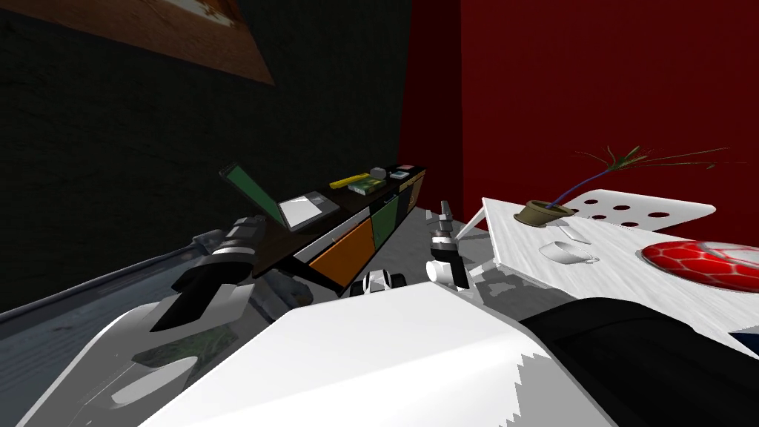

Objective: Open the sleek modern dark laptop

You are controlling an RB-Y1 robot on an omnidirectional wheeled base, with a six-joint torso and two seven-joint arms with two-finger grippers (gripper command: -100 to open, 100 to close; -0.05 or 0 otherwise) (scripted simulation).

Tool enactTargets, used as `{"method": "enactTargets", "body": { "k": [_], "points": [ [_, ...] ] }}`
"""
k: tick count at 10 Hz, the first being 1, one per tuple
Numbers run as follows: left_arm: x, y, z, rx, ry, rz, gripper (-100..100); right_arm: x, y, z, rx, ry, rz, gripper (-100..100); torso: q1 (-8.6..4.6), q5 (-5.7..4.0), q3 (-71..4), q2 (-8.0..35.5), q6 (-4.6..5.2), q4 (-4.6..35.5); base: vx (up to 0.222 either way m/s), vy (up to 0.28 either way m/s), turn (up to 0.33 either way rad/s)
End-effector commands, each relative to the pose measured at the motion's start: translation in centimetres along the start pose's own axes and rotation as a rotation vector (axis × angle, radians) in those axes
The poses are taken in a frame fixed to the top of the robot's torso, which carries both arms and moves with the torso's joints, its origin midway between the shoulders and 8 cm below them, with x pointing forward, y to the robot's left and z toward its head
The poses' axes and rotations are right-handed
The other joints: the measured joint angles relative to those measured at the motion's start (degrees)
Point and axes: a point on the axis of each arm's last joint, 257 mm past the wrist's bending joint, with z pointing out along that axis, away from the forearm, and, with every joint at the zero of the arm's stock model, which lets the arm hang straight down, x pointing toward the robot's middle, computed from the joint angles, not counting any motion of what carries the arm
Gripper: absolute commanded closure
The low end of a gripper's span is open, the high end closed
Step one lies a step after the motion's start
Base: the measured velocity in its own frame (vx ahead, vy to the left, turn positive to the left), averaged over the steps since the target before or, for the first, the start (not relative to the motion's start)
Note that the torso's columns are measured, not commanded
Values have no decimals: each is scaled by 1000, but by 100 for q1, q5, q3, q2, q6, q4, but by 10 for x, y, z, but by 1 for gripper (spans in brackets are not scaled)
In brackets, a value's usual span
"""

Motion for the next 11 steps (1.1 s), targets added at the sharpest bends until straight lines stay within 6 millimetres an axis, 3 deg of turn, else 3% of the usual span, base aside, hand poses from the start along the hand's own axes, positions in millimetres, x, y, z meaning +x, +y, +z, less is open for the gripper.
{"method": "enactTargets", "body": {
  "k": [1,8,11],
  "points": [
    [-4,31,-5,-86,8,45,-100,0,0,0,0,0,0,0,-11,-7,-8,-9,-2,0,37,-47,23],
    [-20,75,-18,-241,26,165,-100,0,0,0,0,0,0,0,28,16,-22,-35,-3,-18,38,-42,18],
    [-25,74,-27,-269,37,220,-100,0,0,0,0,0,0,0,25,13,-20,-33,-1,-15,33,-33,26]
  ]
}}
